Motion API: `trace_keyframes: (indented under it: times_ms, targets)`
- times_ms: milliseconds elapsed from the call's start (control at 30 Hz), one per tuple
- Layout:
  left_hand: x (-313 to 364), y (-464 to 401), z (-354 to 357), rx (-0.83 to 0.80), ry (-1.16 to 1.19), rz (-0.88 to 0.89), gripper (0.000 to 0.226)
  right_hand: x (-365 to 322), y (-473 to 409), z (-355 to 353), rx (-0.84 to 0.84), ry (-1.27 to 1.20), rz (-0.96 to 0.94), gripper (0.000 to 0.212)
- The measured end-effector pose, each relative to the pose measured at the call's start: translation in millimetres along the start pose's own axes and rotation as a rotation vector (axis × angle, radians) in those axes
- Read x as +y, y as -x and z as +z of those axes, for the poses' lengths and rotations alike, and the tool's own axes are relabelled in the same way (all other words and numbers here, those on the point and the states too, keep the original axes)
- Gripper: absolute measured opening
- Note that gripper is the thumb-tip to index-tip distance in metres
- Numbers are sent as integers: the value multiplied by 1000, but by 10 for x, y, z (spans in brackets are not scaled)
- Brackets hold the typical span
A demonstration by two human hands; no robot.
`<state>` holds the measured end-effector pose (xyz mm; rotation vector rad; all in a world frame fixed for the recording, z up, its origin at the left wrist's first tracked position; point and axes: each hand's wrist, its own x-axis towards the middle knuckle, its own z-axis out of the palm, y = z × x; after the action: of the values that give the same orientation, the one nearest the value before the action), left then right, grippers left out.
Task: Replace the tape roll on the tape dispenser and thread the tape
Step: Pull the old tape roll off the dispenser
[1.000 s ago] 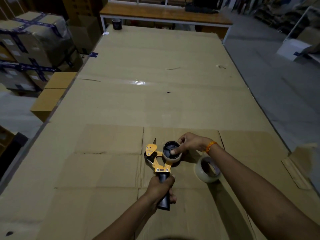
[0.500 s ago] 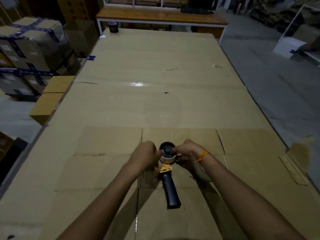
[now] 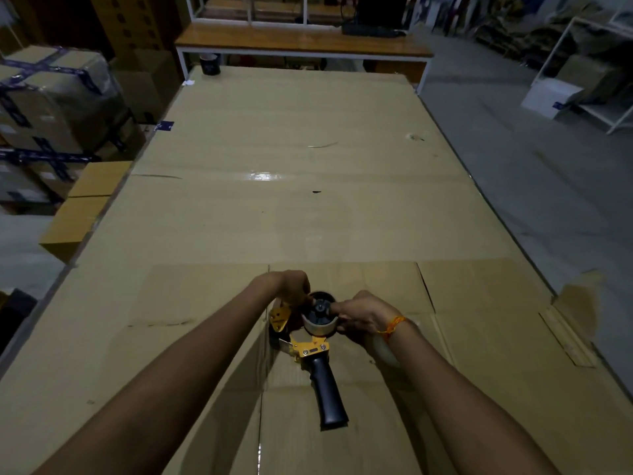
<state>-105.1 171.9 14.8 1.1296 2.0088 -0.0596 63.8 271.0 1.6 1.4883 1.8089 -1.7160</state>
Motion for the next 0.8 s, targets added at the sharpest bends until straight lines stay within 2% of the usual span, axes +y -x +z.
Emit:
trace_keyframes:
  times_ms: [100, 167, 500, 800]
  targets:
    - [-81, -90, 17, -37, 96, 8, 34, 16, 13, -9, 3, -9, -11, 21]
    - [-145, -126, 32, -41, 129, 19, 32, 40, -36, 7, 8, 2, -28, 19]
    - [-250, -216, 44, -81, 144, 57, 41, 85, -97, 29, 23, 136, -92, 31]
    - [-158, -165, 66, -24, 130, 18, 35, 111, -46, 61, 57, 190, -157, 37]
